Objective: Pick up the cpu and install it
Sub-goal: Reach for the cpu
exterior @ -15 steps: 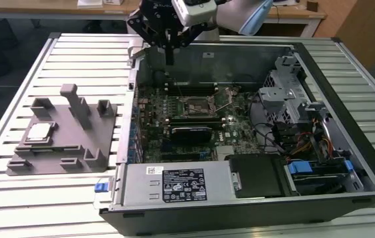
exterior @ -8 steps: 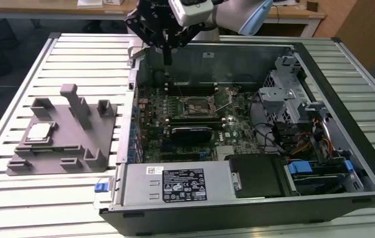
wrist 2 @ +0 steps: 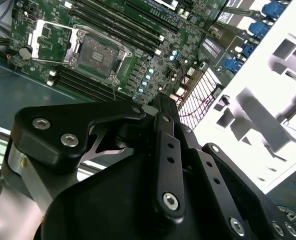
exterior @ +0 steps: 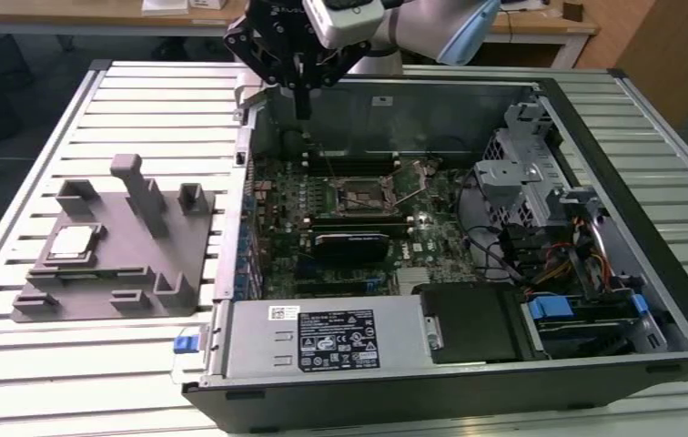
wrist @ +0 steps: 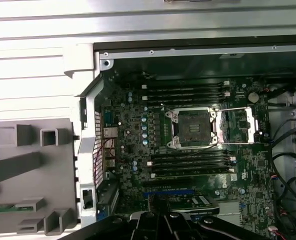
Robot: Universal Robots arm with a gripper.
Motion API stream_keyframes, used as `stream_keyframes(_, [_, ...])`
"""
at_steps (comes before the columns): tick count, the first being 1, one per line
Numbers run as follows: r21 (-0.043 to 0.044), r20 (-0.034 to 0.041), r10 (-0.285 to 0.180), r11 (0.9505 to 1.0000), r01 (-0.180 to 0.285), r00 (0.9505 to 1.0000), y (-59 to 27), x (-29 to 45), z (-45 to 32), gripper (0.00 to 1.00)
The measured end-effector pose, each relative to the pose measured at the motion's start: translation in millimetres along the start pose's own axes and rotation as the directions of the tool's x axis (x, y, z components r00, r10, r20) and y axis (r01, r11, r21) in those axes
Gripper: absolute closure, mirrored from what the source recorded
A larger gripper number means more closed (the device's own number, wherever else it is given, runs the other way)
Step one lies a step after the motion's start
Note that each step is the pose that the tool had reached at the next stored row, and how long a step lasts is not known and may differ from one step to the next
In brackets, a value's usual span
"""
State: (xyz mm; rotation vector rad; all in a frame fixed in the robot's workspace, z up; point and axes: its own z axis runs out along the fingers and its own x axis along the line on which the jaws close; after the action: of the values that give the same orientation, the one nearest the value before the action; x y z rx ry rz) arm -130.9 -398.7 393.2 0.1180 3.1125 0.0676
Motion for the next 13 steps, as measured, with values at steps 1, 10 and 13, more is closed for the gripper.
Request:
stream_keyframes(1, [0.0000, 0.0000, 0.000, 1.0000, 0.000, 1.0000, 0.0, 0.4, 0.0, 0.89])
stream_keyframes(10, [0.0000, 0.0000, 0.000, 1.0000, 0.000, 1.0000, -0.6, 9.8, 0.1, 0.89])
stream_keyframes(13, [0.0000, -0.0001, 0.000, 1.0000, 0.000, 1.0000, -0.8, 13.4, 0.1, 0.89])
